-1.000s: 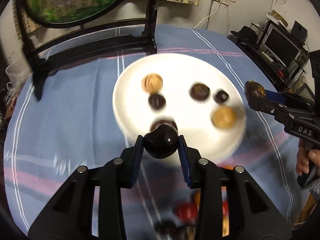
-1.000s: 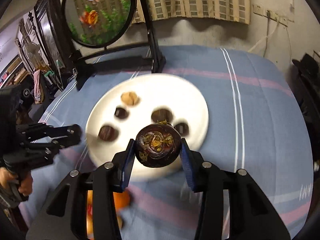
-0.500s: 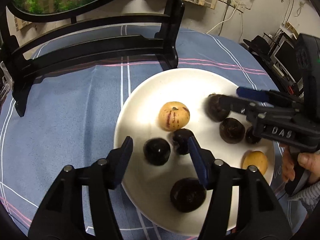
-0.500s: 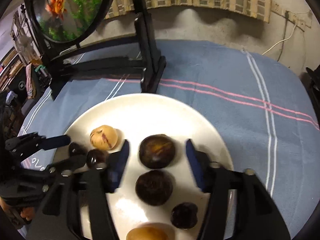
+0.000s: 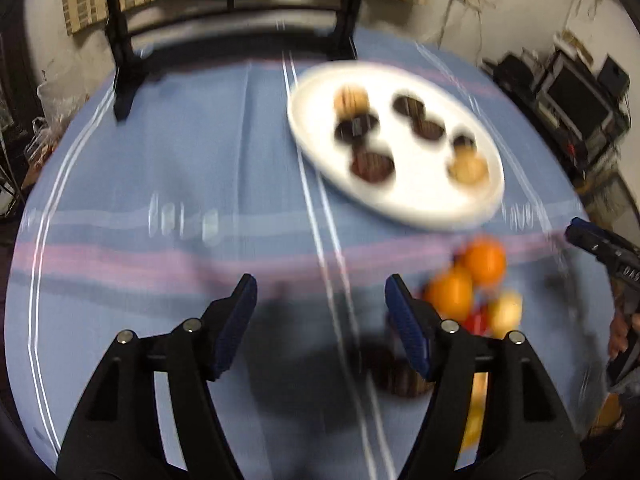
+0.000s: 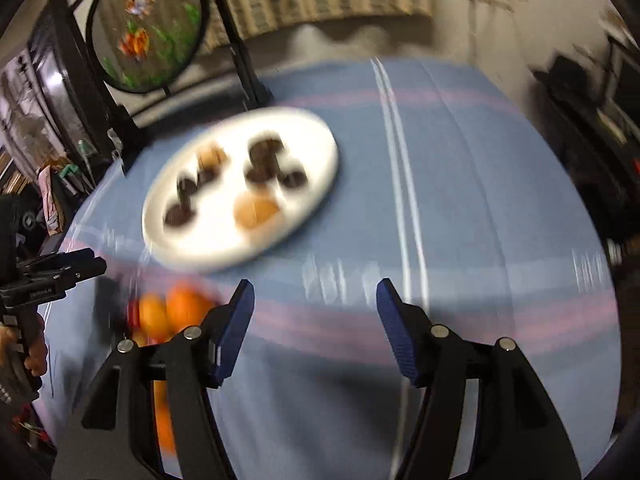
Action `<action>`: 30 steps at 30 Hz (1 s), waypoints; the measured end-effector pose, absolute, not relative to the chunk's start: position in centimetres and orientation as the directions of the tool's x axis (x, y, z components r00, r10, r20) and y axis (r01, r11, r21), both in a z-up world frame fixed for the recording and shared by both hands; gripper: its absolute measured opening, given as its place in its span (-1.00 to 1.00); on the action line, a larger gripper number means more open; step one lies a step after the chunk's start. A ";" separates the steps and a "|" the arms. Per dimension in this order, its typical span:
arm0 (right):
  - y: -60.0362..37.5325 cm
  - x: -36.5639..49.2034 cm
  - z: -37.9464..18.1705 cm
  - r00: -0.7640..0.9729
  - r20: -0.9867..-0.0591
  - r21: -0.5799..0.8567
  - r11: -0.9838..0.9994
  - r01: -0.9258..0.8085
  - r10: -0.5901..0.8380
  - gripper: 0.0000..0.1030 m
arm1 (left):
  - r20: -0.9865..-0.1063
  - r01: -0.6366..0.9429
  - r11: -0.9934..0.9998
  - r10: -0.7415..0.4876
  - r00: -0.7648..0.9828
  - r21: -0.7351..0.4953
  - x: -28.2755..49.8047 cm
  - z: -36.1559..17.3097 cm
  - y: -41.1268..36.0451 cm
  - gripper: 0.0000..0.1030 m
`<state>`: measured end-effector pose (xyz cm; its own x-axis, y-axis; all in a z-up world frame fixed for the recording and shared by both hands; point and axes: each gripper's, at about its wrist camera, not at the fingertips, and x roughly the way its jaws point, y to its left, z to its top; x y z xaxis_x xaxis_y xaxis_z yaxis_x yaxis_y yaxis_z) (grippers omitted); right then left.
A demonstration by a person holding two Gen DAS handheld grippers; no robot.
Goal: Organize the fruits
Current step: 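Place both mangosteens onto the white plate and withdraw both tools, then grasp a dark mangosteen from the pile with the left tool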
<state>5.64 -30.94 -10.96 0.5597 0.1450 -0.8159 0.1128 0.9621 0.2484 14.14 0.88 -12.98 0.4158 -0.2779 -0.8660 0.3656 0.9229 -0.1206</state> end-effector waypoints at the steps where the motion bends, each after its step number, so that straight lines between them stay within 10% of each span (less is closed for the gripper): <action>1: -31.1 4.4 -11.3 0.550 -0.822 0.257 0.958 0.128 0.147 0.24 | -0.870 0.374 0.920 -0.276 0.410 -0.115 13.2 -13.4 1.0 0.33; 14: -27.8 -1.8 -10.0 0.540 -0.838 0.155 0.984 0.092 0.081 0.24 | -0.868 0.437 0.886 -0.332 0.369 -0.154 12.5 -15.6 -0.2 0.31; 30: -26.4 -1.4 -9.8 0.529 -0.845 0.120 0.992 0.048 0.077 0.24 | -0.841 0.425 0.844 -0.465 0.276 -0.327 13.2 -16.6 0.5 -0.35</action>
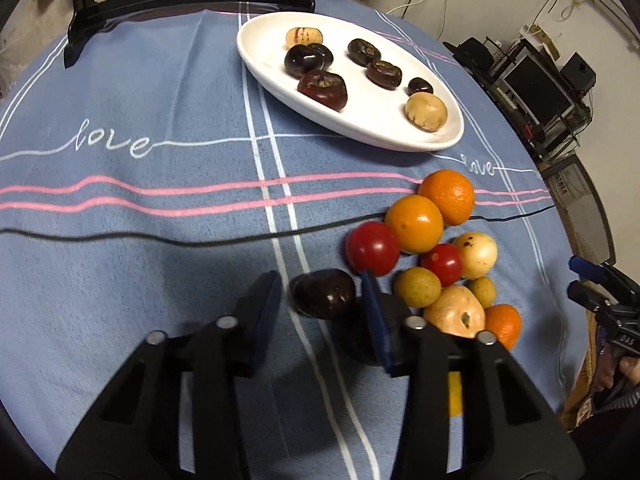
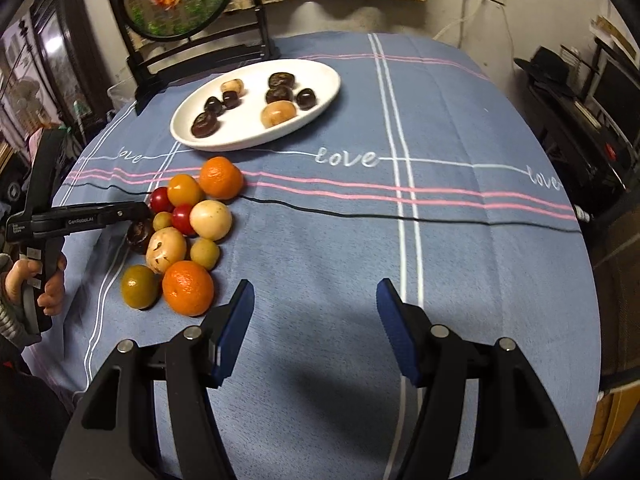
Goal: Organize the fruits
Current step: 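Grasp a dark mangosteen from the pile with the left tool, then carry the mangosteen over the white plate with the left tool and release it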
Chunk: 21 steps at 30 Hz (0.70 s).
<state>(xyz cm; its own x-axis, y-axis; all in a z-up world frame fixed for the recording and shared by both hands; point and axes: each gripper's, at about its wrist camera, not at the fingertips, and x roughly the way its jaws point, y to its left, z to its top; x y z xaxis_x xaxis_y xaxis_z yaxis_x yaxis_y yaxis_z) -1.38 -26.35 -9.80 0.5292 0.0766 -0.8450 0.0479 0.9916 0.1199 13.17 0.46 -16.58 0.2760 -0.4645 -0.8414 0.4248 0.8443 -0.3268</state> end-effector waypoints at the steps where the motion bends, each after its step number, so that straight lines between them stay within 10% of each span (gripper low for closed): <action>1: -26.2 -1.3 -9.8 0.529 -0.845 0.121 0.992 0.042 0.081 0.24 | -0.838 0.420 0.843 -0.472 0.275 -0.337 12.9 -16.5 0.6 -0.38; 21: -20.1 8.0 -13.4 0.432 -0.850 0.250 0.953 -0.170 0.300 0.24 | -0.846 0.235 0.947 -0.305 0.438 -0.220 7.0 -12.2 7.9 -0.40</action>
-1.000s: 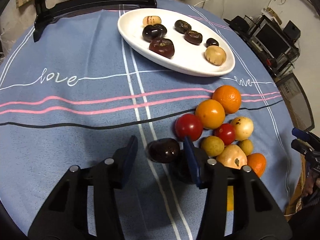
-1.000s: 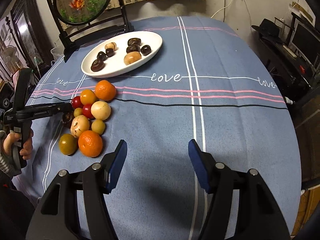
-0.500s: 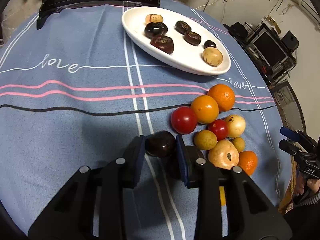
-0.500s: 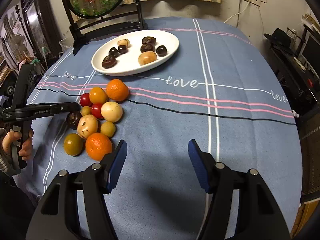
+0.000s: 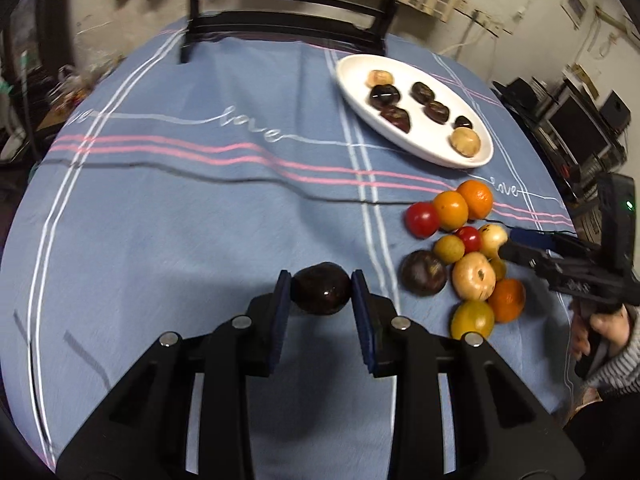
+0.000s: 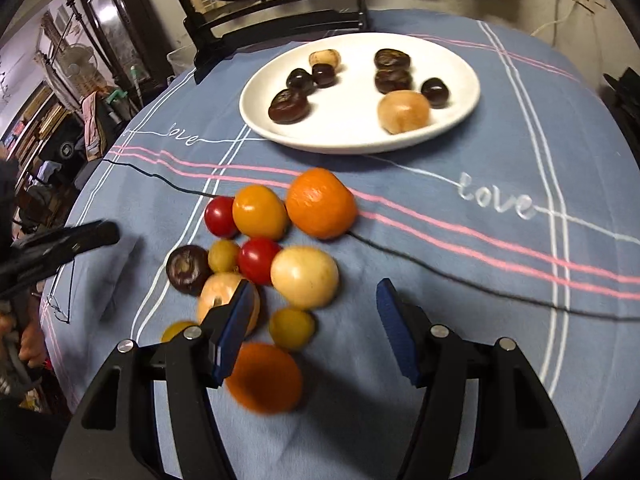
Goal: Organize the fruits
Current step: 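Carry the mangosteen over the white plate with the left tool and release it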
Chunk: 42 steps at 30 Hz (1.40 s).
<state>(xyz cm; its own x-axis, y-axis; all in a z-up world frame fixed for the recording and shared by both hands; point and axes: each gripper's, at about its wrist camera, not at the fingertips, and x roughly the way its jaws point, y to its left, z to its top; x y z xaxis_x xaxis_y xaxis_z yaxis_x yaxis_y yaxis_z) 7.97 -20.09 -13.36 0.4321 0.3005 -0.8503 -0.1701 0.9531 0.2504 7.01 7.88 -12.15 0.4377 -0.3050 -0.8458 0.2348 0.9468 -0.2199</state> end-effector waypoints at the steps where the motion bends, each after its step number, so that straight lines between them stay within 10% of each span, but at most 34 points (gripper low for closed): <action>1: -20.0 8.2 -13.7 0.428 -0.850 0.254 0.951 -0.177 0.307 0.23 | -0.849 0.220 0.951 -0.296 0.438 -0.218 6.6 -12.2 8.3 -0.40; 8: -20.1 8.7 -14.8 0.394 -0.837 0.322 0.924 -0.208 0.380 -0.23 | -0.861 0.182 0.958 -0.281 0.423 -0.223 5.4 -12.8 9.1 -0.41; 31: -28.1 22.4 -9.2 0.606 -0.751 0.262 0.961 -0.091 0.262 -0.24 | -0.826 0.535 0.826 -0.420 0.376 -0.177 21.2 -12.2 -11.1 -0.39; 40: -29.0 27.8 -11.8 0.572 -0.780 0.281 0.959 -0.043 0.254 -0.18 | -0.824 0.508 0.838 -0.423 0.377 -0.198 23.6 -13.6 -11.7 0.10; 42: -29.6 26.6 -10.8 0.612 -0.756 0.274 0.961 -0.027 0.233 0.24 | -0.821 0.488 0.849 -0.419 0.388 -0.203 23.6 -13.1 -10.7 0.10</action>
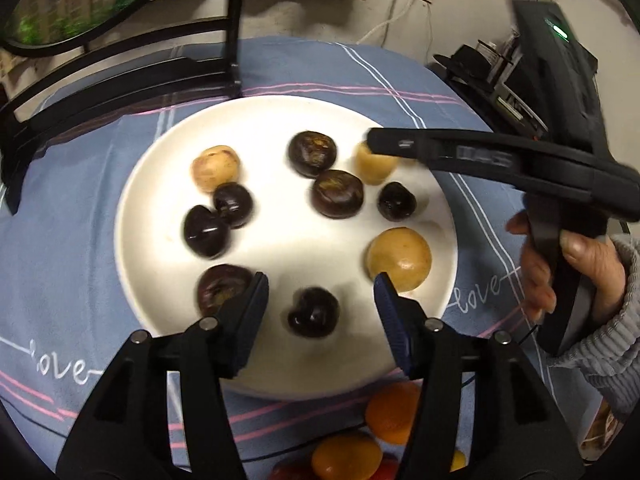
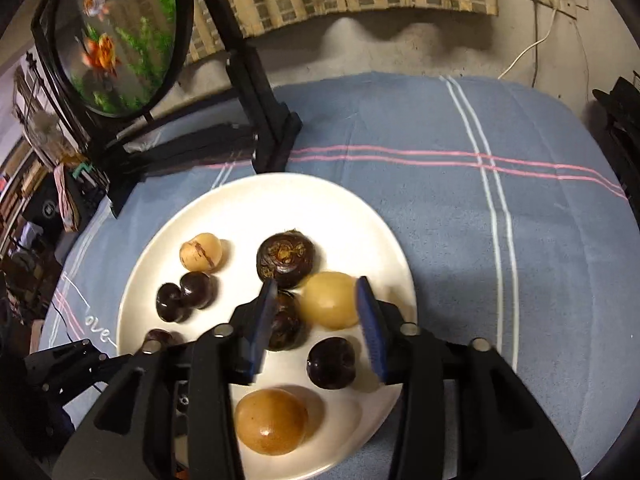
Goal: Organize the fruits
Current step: 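Carry the mangosteen over the white plate with the left tool and release it, then grasp a large dark mangosteen beside the pear with the left tool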
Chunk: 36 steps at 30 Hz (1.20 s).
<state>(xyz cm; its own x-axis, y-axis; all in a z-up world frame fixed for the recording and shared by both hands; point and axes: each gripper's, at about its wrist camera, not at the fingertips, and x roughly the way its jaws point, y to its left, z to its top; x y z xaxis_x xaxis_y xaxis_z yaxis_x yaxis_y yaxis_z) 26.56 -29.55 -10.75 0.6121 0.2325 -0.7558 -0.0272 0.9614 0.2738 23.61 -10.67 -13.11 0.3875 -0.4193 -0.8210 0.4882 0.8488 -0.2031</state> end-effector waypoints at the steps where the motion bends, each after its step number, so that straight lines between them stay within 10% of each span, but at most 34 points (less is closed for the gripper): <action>1: -29.7 25.8 -10.2 0.625 -0.746 0.276 0.961 -0.025 0.230 0.24 | -0.819 0.480 0.854 -0.417 0.395 -0.203 23.5 -12.8 -10.1 0.11; 16: -31.4 0.8 -13.9 0.512 -0.839 0.311 0.934 0.173 0.185 0.34 | -0.869 0.325 0.926 -0.316 0.382 -0.194 11.4 -13.8 2.0 0.21; 36: -30.9 -4.0 -10.5 0.556 -0.828 0.220 0.952 0.212 0.068 0.44 | -0.863 0.594 0.797 -0.372 0.342 -0.108 8.3 -15.6 -1.8 0.14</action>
